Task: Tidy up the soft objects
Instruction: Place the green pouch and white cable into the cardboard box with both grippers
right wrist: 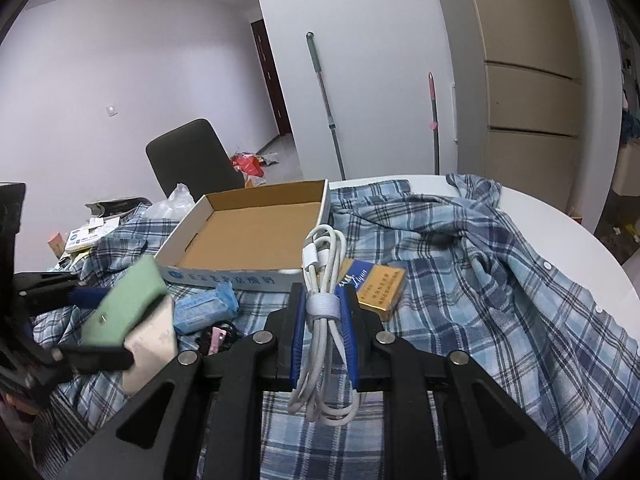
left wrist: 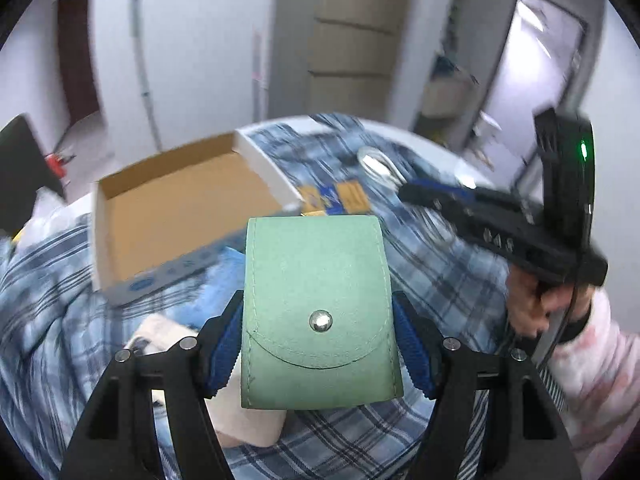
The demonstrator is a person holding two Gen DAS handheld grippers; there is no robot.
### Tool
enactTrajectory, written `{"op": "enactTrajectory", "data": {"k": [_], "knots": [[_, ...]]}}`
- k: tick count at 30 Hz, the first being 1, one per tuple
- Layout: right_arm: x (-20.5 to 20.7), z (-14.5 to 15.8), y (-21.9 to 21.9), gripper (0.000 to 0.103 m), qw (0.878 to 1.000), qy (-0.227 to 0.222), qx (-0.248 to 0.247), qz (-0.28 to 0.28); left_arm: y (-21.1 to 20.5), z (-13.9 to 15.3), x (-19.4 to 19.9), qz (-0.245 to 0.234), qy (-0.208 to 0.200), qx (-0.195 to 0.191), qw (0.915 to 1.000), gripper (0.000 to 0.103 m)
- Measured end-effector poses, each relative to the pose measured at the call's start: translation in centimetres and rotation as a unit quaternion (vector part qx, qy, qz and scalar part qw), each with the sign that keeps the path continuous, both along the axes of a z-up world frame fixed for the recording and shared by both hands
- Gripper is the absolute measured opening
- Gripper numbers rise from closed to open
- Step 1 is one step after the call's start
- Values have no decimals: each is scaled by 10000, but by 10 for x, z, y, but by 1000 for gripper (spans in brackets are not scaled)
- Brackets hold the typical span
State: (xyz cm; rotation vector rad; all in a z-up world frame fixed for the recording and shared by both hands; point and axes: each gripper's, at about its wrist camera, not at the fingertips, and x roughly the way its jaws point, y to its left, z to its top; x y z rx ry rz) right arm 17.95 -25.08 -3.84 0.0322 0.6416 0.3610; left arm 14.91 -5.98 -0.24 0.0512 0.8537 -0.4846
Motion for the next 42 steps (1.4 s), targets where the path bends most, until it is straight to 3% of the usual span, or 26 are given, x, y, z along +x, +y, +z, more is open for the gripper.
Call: {"op": "enactTrajectory", "data": {"k": [4,8,14,21,25,28,42], "knots": [[-4,14,7,16,9999,-55,-53,-71,16,15,-1,370,-212,-177,9989,72],[-8,43,16,16,9992,-336,-163,-116,21,36,3,742,-611,-100,9953,72],[7,94,45,16,9971,-742,-82,-107,30,80,23,1411,-1377,58,9804,72],[45,128,80,16,9949,-978,228,-97,52,103,64,1935,-1556,-244,9684,72],[74,120,93,16,9958,-778,463,-131,72,92,88,2156,-1439,-325,9653,72],[90,105,101,16,9961,-758,397,-199,83,74,104,2143,-1248,-363,9681,72],[147,-2,104,16,9993,233,66,-301,112,-16,147,2343,-608,-90,9702,72]]}}
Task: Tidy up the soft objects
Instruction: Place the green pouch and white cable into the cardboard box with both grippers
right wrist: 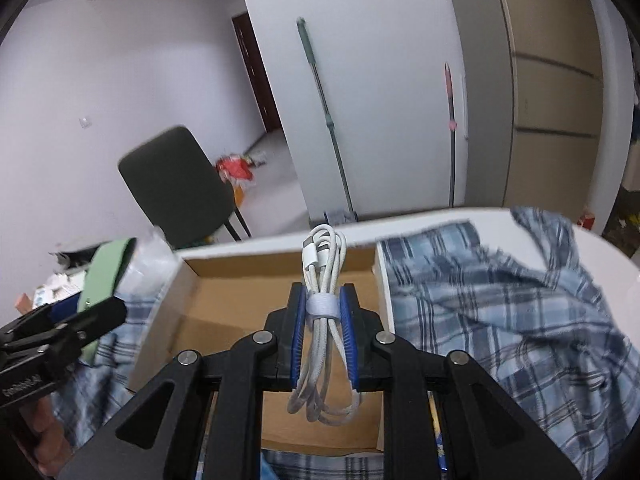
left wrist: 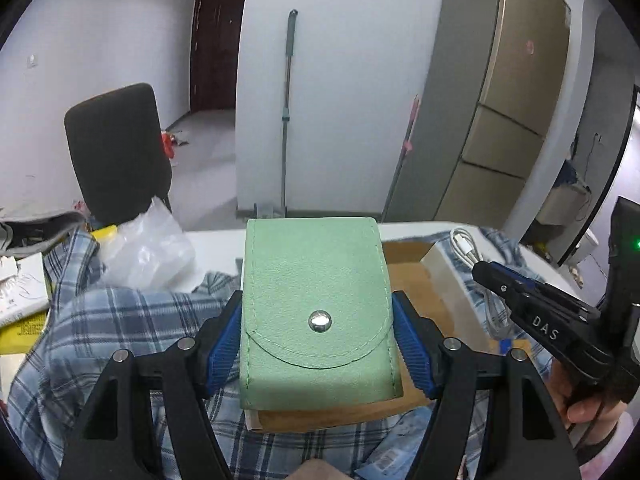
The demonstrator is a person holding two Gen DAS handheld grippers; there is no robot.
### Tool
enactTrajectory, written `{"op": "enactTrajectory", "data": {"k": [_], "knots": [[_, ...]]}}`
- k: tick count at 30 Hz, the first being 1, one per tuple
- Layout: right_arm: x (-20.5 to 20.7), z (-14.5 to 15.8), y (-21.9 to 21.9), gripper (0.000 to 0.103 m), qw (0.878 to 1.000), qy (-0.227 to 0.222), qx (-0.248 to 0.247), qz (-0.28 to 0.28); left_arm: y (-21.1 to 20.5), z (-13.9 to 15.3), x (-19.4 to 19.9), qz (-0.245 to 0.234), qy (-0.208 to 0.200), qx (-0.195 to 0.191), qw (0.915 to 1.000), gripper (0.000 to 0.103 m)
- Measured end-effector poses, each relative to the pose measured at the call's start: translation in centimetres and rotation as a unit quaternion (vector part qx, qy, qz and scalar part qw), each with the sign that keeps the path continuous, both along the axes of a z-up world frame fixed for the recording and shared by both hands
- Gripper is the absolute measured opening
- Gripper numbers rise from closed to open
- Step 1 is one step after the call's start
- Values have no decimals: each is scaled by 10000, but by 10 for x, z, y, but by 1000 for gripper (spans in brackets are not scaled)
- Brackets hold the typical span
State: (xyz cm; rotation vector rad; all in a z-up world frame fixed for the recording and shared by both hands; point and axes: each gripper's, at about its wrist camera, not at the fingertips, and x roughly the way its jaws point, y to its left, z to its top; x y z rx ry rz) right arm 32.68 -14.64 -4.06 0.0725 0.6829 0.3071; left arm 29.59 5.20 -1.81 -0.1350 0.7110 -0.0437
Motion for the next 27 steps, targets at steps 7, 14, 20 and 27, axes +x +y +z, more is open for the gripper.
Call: {"op": "enactTrajectory", "data": {"k": [7,14,20,27], "knots": [[13,-30,2,16,9990,445,-29,103,-4,-30,12,20,333,140,9993,72],[8,-32,9,17,9988,417,-94,246,-8,-41,15,-76,422,225,9988,72],[10,-30,9,55,9987,438,-107,221,-11,-40,15,-16,406,264,9988,88],[2,-11,8,55,9996,181,-50,224,-5,-21,5,140,112,159,9997,88]]}}
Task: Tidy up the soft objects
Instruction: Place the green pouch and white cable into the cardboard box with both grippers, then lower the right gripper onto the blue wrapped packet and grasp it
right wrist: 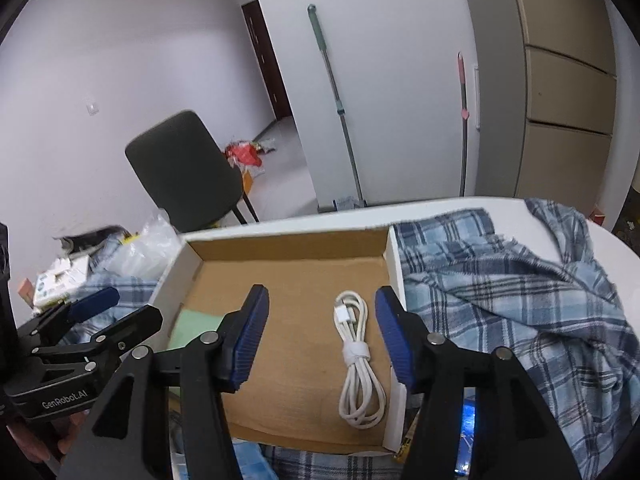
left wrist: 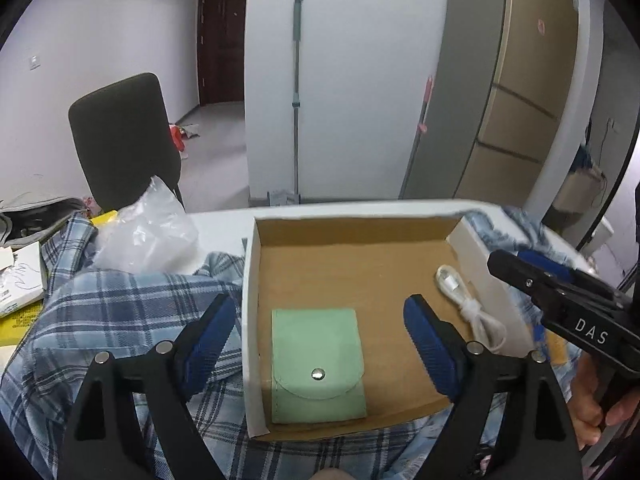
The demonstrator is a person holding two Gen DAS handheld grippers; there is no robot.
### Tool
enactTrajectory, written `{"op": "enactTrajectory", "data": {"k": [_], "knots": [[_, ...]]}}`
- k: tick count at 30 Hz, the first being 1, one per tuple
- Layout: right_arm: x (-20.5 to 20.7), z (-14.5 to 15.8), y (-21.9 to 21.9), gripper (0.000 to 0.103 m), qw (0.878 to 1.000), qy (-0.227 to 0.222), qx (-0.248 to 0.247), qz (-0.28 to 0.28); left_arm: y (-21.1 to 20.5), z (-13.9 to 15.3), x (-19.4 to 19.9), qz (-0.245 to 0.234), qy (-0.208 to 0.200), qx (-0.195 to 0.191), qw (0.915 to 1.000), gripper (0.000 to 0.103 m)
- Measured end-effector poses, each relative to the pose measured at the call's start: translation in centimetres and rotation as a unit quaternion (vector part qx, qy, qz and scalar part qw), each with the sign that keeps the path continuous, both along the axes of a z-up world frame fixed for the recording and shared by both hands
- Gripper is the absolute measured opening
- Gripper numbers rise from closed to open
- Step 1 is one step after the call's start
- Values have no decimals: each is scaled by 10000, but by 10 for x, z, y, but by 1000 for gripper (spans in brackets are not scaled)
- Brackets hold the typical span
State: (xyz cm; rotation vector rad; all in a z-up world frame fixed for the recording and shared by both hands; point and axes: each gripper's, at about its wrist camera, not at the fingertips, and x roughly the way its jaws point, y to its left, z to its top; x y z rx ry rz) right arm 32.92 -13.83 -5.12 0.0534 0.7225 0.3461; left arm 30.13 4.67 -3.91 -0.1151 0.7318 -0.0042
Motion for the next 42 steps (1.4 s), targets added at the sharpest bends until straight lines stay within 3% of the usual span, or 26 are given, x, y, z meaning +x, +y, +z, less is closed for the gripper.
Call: {"op": "enactTrajectory", "data": {"k": [9,13,18,23,29,35,42], "knots": [[-37,67,-9,55,9973,-712,183,-90,-14,65,-45,12,-696,-65,9976,88],[-62,94,-17,55,9946,-1021,198,-30,-25,101,-84,-79,-1101,40,9939,88],[-98,114,-21,55,9911,-1327,108,84,-29,124,-131,6,-1439,76,9896,88],[-132,124,-27,55,9870,-1594,115,187,-21,125,-163,138,-1564,25,9876,88],[-147,113,-20,55,9853,-1671,147,321,-10,108,-182,63,-1664,-218,9858,88],[-138,81,-7,55,9886,-1426,99,483,-8,77,-189,188,-1682,-57,9856,88],[-125,34,9,56,9929,-959,-135,696,1,40,-178,218,-1570,-149,9872,88]]}}
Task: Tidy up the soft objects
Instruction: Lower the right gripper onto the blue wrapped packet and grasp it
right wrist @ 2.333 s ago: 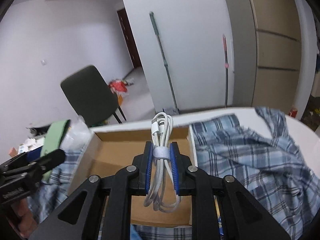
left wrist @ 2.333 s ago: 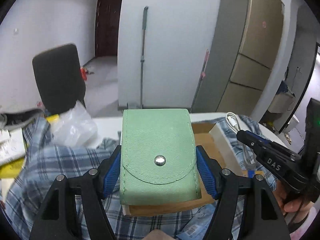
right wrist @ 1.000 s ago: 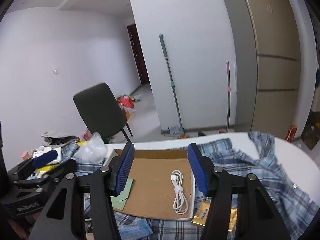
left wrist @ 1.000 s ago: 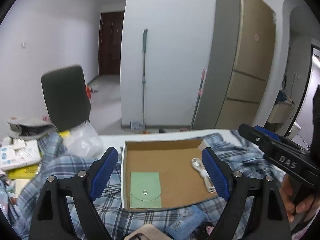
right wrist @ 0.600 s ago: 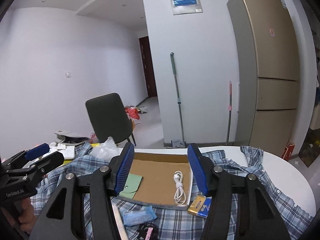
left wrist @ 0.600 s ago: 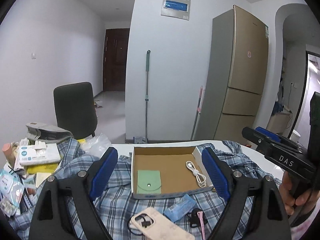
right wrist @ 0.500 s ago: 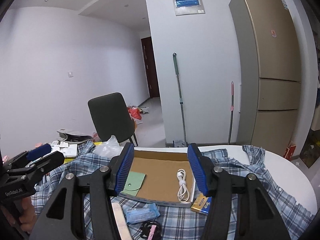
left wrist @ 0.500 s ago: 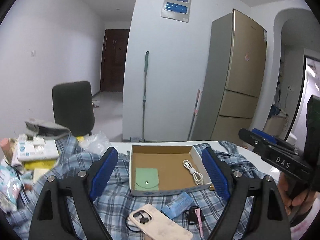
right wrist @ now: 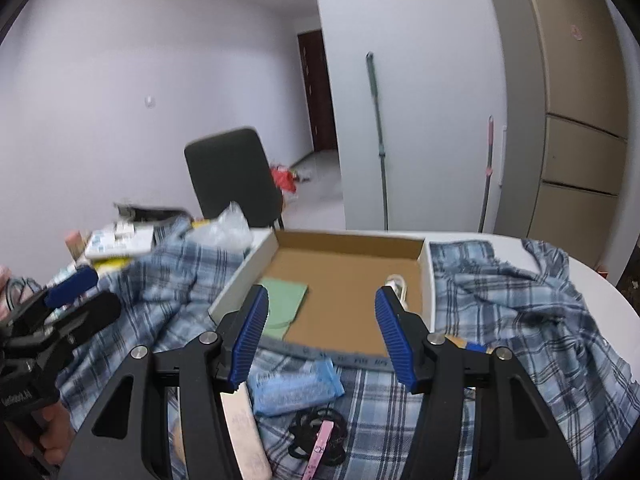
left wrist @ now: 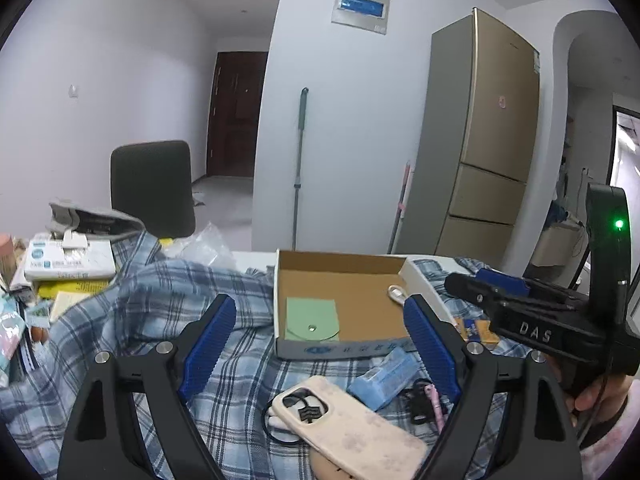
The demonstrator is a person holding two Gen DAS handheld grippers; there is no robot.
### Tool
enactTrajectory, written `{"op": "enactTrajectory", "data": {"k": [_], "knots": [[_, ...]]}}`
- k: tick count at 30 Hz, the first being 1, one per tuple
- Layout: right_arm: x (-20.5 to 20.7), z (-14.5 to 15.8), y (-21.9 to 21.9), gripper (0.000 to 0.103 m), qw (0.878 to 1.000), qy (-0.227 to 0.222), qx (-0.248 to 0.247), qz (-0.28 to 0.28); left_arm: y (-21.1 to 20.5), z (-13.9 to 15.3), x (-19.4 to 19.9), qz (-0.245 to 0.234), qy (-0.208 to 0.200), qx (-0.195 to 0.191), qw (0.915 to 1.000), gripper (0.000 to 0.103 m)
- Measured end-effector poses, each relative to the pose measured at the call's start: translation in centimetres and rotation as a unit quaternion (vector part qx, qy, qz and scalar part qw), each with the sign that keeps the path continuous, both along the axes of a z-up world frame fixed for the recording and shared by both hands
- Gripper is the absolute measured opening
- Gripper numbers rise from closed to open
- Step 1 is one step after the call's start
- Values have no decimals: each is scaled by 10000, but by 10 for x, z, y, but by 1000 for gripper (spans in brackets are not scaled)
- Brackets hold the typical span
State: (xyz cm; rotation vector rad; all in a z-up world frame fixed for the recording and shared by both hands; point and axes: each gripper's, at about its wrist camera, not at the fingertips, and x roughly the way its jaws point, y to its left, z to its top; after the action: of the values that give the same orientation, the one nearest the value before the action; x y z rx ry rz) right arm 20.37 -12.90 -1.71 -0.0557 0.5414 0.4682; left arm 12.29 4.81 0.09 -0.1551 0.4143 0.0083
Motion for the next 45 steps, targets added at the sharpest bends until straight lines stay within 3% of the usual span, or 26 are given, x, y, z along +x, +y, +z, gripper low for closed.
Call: {"op": "enactTrajectory", "data": {"k": [4,7,13,17,21,43,45], "knots": [[5,-19,9,59,9996,154,-204,95,6,-15,3,85,57,137,9999,88],[8,-34,15,68,9987,291,-384,178,13,-21,-1,80,113,7,9999,88],[18,-57,21,77,9964,603,-536,253,14,-26,-2,198,23,249,9995,88],[20,-66,26,88,9944,737,-627,435,21,-28,-1,309,37,86,9995,90],[22,-76,33,89,9899,973,-723,733,24,-28,-1,413,32,61,9991,103],[34,-111,48,89,9781,1460,-1129,966,20,-34,7,273,210,73,9994,103],[35,-112,49,80,9771,1509,-1133,982,18,-34,6,265,190,114,9994,103]]}}
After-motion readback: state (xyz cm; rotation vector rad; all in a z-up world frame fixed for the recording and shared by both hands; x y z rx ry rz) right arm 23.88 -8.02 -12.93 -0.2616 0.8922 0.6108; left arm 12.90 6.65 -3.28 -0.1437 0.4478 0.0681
